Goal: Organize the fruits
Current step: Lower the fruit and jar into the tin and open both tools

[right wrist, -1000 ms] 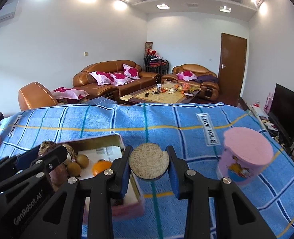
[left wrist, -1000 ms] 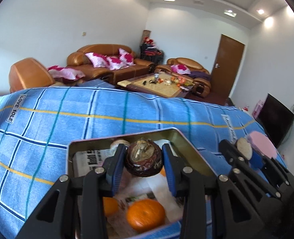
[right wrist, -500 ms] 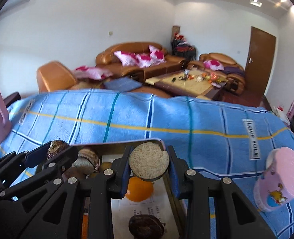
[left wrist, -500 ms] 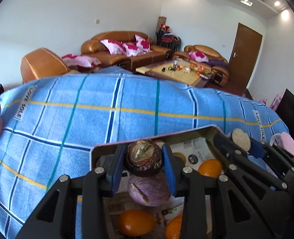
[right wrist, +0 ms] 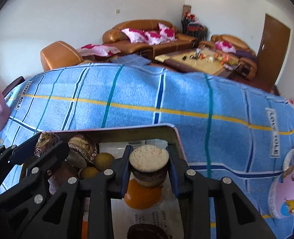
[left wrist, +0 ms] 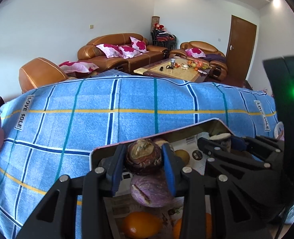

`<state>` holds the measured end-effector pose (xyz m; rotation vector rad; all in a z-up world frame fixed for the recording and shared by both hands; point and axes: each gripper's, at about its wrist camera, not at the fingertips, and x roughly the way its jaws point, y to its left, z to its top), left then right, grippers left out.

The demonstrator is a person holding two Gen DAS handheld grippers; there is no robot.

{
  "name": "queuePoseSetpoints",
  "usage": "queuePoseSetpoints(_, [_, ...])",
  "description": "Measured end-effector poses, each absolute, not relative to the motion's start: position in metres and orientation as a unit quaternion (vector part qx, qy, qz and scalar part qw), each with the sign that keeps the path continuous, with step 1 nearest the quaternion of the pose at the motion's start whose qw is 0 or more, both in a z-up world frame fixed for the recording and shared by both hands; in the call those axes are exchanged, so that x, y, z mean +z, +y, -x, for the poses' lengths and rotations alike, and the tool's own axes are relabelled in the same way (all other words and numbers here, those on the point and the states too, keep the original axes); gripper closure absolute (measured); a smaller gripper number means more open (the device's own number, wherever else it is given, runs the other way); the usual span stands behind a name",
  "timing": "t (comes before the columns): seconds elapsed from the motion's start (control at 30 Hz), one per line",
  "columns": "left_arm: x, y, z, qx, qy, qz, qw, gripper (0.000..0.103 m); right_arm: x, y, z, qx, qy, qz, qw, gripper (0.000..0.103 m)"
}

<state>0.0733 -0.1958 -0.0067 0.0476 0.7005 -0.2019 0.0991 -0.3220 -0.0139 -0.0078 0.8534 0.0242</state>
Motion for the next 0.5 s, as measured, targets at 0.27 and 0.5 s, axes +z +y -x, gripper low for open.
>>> queuePoseSetpoints(0.27, [-0.006, -0.199, -0.063, -0.1, 0.325, -0.047, 0.939, 0.065, -0.018, -0.321, -0.1, 0.057, 0.434, 0.014, 0.899, 0.067])
queuePoseSetpoints(0.5, [-0.007, -0.204, -0.067, -0.096, 0.341, -0.063, 0.933, 0.063, -0.005, -0.337, -0.085, 0.089, 0.411, -0.062, 0.905, 0.065])
